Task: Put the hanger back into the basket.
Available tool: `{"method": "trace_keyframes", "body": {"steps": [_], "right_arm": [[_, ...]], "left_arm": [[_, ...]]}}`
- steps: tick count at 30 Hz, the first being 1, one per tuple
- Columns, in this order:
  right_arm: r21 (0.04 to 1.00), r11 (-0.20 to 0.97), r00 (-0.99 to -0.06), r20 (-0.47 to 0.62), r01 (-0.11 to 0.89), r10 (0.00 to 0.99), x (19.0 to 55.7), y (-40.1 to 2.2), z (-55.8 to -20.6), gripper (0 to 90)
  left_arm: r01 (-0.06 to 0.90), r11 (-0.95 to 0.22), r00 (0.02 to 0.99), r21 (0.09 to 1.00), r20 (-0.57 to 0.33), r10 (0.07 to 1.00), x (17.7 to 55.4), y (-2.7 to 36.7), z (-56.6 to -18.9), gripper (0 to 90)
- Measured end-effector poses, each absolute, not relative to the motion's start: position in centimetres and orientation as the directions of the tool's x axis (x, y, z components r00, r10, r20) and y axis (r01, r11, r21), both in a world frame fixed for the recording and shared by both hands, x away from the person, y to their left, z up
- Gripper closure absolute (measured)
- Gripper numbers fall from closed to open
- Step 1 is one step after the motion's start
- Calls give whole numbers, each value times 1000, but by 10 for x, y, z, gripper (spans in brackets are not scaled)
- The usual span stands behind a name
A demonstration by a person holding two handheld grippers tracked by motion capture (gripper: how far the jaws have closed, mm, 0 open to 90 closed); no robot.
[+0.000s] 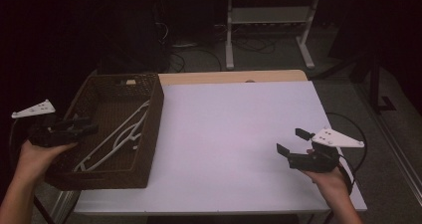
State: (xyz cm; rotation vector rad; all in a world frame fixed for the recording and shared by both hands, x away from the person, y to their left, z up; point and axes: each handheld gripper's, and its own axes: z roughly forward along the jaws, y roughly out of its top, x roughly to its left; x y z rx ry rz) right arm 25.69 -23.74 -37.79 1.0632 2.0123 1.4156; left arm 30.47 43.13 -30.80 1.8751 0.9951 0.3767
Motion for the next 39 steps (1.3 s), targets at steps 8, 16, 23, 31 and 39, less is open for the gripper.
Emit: {"method": "trace_keyframes", "body": {"steps": [8,16,23,31,39], "right_arm": [[939,160,-618,67,305,784,258,-234,-368,128],[942,159,-624,64,295,779,263,-227,-359,23],[947,146,-637,75,287,768,272,-222,-352,11],[956,129,-651,78,264,755,279,-215,-339,12],[969,105,-670,75,224,739,283,-210,-325,8]], "left_arm": [[422,-162,651,892,-173,739,301,406,-302,212],[366,-159,701,917,-159,695,295,368,-291,134],[316,-146,721,938,-137,679,291,333,-287,24],[279,-144,752,950,-123,647,293,299,-294,10],[245,-141,780,959,-109,617,295,274,-302,10]]}}
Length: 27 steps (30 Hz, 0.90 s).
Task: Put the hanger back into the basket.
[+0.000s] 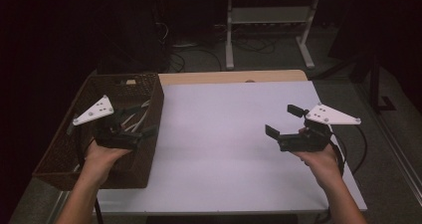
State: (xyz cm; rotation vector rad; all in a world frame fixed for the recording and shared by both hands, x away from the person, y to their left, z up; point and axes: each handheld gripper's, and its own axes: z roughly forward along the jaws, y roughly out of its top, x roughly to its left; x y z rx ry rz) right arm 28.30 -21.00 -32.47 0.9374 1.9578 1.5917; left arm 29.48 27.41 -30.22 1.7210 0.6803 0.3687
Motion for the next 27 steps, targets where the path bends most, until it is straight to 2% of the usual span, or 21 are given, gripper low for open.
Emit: {"method": "trace_keyframes", "body": {"steps": [12,27], "right_arm": [[971,103,-684,76,217,725,286,-202,-319,0],[967,121,-696,72,225,715,288,-197,-323,0]], "left_arm": [[224,-97,778,970,-118,617,297,267,-322,10],[219,-105,778,970,-109,618,298,264,-330,10]]}}
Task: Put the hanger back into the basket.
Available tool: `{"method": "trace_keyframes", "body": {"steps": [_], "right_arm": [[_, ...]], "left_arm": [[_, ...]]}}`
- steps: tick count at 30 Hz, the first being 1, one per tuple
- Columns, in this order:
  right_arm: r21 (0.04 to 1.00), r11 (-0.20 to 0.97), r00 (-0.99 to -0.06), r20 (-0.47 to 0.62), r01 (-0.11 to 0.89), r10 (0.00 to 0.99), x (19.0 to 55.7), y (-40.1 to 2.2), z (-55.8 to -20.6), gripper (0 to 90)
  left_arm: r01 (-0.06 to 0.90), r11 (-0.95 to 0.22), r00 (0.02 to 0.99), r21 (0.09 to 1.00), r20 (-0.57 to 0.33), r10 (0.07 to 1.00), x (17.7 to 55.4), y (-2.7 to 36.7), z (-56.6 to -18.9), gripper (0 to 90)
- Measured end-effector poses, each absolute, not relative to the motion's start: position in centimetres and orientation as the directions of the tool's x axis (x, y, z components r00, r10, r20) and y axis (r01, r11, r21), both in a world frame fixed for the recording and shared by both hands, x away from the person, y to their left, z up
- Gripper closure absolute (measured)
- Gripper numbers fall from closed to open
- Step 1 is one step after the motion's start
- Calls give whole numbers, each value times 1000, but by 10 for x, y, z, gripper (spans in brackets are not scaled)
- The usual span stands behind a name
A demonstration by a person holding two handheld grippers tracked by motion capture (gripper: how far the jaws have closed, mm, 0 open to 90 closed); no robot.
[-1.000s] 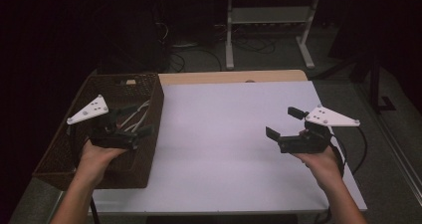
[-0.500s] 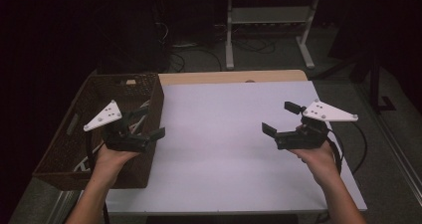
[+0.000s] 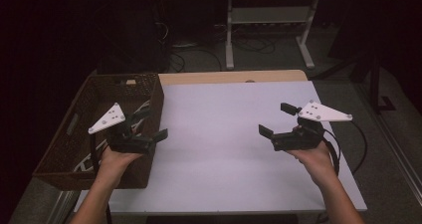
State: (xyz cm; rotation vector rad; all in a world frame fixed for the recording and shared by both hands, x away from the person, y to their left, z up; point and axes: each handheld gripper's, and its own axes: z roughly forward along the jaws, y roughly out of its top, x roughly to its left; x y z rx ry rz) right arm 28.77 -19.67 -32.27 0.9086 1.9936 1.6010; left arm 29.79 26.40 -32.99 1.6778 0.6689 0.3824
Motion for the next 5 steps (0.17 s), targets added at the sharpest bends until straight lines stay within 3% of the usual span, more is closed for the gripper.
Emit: {"method": "trace_keyframes", "body": {"steps": [5], "right_arm": [[967,123,-695,71,225,715,288,-197,-323,0]], "left_arm": [[223,-97,778,970,-118,617,299,265,-330,10]]}}
